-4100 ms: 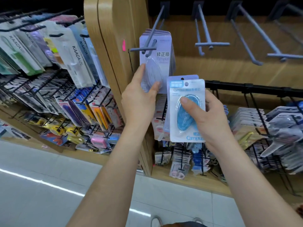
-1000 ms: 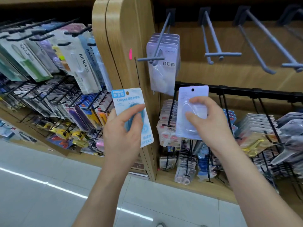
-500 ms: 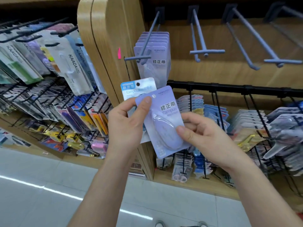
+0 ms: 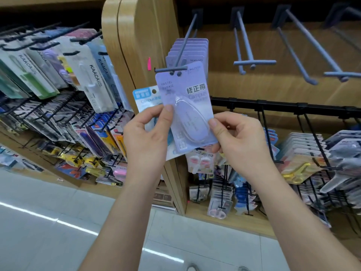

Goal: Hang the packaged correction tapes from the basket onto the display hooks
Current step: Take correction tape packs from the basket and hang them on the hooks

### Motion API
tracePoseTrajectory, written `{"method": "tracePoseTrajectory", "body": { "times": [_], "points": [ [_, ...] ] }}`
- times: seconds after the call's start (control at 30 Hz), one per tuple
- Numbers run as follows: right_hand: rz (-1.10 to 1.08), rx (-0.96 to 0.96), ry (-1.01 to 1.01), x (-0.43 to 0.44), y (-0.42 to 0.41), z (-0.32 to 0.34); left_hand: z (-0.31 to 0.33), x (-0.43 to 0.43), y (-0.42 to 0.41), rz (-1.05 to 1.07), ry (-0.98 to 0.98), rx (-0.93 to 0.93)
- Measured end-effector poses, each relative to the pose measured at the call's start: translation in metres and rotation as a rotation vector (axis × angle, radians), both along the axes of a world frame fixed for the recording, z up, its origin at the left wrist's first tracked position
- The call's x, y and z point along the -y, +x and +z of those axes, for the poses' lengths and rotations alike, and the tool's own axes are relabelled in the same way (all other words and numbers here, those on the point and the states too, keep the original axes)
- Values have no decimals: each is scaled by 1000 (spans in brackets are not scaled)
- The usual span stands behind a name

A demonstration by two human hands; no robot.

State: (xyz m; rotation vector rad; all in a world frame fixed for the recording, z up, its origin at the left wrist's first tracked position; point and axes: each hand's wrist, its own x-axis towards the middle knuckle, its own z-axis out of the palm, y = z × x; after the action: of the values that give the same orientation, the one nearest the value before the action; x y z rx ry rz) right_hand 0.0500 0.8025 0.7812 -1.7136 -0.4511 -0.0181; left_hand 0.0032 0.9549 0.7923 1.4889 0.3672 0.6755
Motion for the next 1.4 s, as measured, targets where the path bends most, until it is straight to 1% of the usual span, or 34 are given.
{"method": "tracePoseTrajectory", "body": {
  "times": [0.27, 0.43, 0.57, 0.63, 0.73, 0.87, 0.93, 1.03, 1.1, 1.2, 1.4],
  "points": [
    [7, -15, 5, -4, -9, 0, -3, -5, -5, 1, 131, -74],
    [30, -94, -8, -9, -10, 0, -4, -7, -4, 6, 86, -91],
    [194, -238, -22, -6, -2, 0, -5, -7, 2, 29, 97, -55],
    [218, -256, -23, -2, 1, -1, -5, -5, 3, 34, 120, -39],
    [95, -156, -76, -3, 5, -3, -7, -3, 0, 35, 166, -51],
    [-36, -73, -121, -13, 14, -9, -14, -6, -8, 120, 382, -174],
    [-97, -31, -137, -18, 20, -11, -16, -4, -16, 162, 410, -176],
    [-158, 35, -170, -26, 31, -11, -12, -2, -24, 121, 365, -98],
    [-189, 64, -204, -34, 38, -11, -11, -4, -22, 47, 305, -73],
    [-231, 10, -210, -42, 47, -15, -12, -8, -18, -88, 191, -41],
    [-308, -46, -322, -55, 68, -1, -14, -6, -12, -218, 24, -35]
  ]
}}
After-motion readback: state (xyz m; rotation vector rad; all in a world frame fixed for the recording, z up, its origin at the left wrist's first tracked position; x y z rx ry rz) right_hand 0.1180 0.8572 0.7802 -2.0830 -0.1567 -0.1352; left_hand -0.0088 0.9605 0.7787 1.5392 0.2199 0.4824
